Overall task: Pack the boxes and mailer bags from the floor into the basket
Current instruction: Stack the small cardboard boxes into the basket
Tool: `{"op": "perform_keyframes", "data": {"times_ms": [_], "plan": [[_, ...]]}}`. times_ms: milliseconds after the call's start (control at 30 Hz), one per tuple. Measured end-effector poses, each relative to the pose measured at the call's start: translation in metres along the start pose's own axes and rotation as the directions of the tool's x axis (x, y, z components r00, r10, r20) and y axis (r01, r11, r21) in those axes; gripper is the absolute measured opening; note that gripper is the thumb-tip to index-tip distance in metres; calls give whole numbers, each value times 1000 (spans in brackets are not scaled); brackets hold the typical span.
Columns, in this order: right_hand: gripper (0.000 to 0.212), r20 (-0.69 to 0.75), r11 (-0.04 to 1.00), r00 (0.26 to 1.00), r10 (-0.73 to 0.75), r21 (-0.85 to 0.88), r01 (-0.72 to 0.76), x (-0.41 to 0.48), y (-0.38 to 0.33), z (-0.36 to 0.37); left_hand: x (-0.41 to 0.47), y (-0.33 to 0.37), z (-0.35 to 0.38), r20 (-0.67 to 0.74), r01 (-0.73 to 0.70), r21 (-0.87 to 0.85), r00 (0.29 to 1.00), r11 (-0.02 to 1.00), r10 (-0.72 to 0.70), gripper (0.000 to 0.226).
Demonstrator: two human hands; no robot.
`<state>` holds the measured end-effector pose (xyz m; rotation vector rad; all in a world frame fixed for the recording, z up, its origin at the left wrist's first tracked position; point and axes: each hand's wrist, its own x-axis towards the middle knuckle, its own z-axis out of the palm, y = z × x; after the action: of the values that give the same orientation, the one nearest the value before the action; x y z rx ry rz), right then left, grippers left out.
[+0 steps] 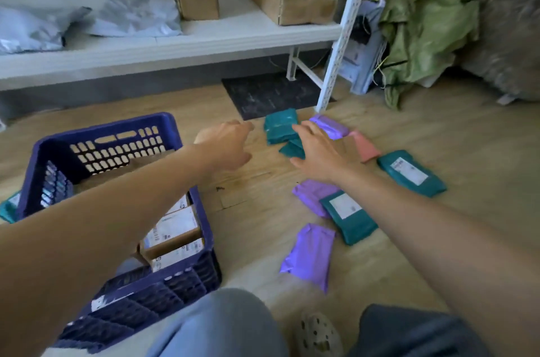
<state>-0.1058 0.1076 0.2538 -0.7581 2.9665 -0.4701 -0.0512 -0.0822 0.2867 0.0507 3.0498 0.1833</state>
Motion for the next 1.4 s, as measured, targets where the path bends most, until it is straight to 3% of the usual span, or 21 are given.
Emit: {"op": "perform_keyframes", "data": {"times_ms": [100, 300, 467, 800, 933, 1100, 1267, 1400], "plan": [[68, -10, 996, 998, 60, -60, -61, -1, 45, -16, 35, 41, 10, 46, -26, -33, 999, 999, 27, 61], [65, -19, 982, 982, 186, -14, -186, 11, 135, -9, 121, 100, 46, 117, -98, 22, 989, 995, 95, 61], [73, -4, 966, 969, 249, 78, -248, 35, 207, 31, 197, 128, 100, 176, -190, 39, 968, 981, 180, 58], [70, 38, 868, 894, 447, 225, -444, 97, 321, 123, 321, 145, 237, 323, -346, 118, 900, 931, 293, 84], [76, -53, 856, 870, 491, 214, -470, 110, 344, 165, 364, 157, 262, 284, -389, 214, 902, 896, 324, 92], [100, -212, 829, 805, 554, 238, -507, 123, 349, 211, 416, 172, 281, 172, -481, 386, 876, 787, 451, 96], [108, -272, 804, 759, 592, 267, -531, 145, 349, 233, 451, 185, 298, 185, -561, 445, 820, 698, 542, 93], [106, -271, 795, 751, 602, 290, -533, 151, 352, 245, 466, 194, 315, 108, -661, 414, 718, 625, 688, 74]]}}
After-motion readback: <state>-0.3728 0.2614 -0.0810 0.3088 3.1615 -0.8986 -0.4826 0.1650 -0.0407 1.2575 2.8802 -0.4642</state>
